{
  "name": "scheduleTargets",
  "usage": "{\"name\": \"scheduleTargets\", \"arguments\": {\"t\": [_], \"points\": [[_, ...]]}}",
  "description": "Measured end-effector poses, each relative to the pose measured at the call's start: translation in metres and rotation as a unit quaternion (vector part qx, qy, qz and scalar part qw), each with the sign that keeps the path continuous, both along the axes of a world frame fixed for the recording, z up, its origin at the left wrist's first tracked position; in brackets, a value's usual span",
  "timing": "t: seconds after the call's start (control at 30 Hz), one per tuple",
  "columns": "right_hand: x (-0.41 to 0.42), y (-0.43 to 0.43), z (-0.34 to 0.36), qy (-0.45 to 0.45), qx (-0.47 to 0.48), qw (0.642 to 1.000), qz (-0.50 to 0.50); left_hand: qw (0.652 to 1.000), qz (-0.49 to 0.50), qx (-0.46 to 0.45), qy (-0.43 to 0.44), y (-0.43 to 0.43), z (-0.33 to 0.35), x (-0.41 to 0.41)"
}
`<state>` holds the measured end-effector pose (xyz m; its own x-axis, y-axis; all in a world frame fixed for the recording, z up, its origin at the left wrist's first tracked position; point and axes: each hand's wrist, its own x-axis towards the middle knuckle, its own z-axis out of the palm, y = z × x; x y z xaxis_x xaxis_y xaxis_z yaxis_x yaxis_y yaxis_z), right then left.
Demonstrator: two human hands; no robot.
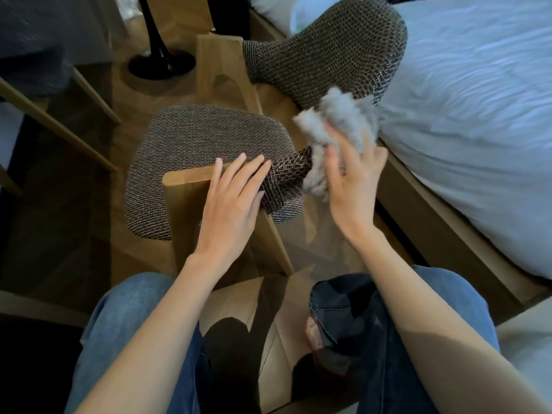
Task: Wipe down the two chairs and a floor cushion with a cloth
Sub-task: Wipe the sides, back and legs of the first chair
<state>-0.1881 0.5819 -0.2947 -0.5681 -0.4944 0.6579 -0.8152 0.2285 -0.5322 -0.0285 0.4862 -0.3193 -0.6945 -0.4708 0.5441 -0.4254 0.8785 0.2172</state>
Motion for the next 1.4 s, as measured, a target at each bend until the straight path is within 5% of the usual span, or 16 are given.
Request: {"name": "scheduleTargets", "arguments": {"t": [0.1,0.37,0.53,0.93,1.2,1.3,1.4], "points": [[-0.009,-0.009,0.000,-0.085,0.023,0.996,-0.033,1.000,0.019,-0.003,0.012,-0.004,0.000,0.006],[0.042,-0.019,-0.036,-0.062,0.036,0.987,0.146,0.999,0.034,-0.012,0.014,-0.016,0.002,0.024],[0.037,-0.023,-0.029,-0.053,0.065,0.984,0.159,0.987,0.156,0.022,-0.007,-0.029,0.001,0.040],[0.000,-0.086,-0.020,-0.056,0.098,0.970,0.213,0.985,0.156,0.074,0.027,-0.091,-0.001,0.018],[0.040,-0.116,-0.061,-0.160,-0.016,0.986,0.037,0.958,0.158,0.188,0.147,-0.111,-0.015,0.016],[0.049,-0.122,-0.068,-0.249,-0.051,0.967,0.007,0.954,0.150,0.215,0.147,-0.114,-0.017,0.019],[0.051,-0.128,-0.052,-0.234,-0.093,0.968,-0.027,0.961,0.123,0.205,0.136,-0.115,-0.019,0.028]]}}
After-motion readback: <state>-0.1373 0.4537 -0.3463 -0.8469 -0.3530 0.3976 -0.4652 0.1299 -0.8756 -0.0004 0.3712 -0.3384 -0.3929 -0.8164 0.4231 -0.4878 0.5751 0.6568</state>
